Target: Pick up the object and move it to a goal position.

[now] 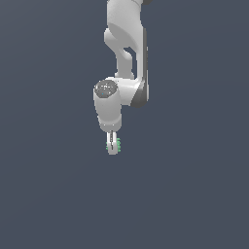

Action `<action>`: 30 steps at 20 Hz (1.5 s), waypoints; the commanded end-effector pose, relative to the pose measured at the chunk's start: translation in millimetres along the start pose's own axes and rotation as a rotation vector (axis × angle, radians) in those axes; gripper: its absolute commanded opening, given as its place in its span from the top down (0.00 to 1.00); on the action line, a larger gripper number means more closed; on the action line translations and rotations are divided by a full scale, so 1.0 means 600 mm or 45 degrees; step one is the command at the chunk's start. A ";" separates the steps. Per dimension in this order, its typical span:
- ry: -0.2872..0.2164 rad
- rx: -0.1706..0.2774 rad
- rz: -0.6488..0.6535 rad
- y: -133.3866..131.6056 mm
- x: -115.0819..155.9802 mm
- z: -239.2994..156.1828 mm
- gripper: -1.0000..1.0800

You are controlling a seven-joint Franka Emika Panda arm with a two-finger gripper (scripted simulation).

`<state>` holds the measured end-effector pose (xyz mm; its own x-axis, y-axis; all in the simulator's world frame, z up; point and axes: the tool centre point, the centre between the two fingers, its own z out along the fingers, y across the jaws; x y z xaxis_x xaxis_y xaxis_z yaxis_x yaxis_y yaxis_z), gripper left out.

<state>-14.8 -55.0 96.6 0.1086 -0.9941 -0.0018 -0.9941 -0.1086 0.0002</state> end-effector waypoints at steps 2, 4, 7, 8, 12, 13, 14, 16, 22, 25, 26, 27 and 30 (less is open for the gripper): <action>0.002 0.000 0.044 0.001 0.002 0.003 0.04; 0.002 0.000 0.056 0.001 0.003 0.004 0.04; 0.002 0.000 0.053 0.002 0.003 0.004 0.04; 0.002 0.000 0.053 0.002 0.003 0.005 0.04; 0.002 0.000 0.054 0.002 0.002 0.020 0.04; 0.002 0.000 0.056 0.002 0.003 0.027 0.04; 0.002 0.000 0.056 0.003 0.003 0.035 0.04; 0.002 0.000 0.058 0.003 0.003 0.053 0.04; 0.002 0.000 0.060 0.003 0.003 0.086 0.04; 0.002 0.000 0.060 0.002 0.003 0.088 1.00; 0.002 0.000 0.060 0.002 0.003 0.088 1.00; 0.002 0.000 0.060 0.002 0.003 0.088 1.00; 0.002 0.000 0.060 0.002 0.003 0.088 1.00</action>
<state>-14.3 -56.9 47.2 0.0613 -0.9981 -0.0005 -0.9981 -0.0612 -0.0047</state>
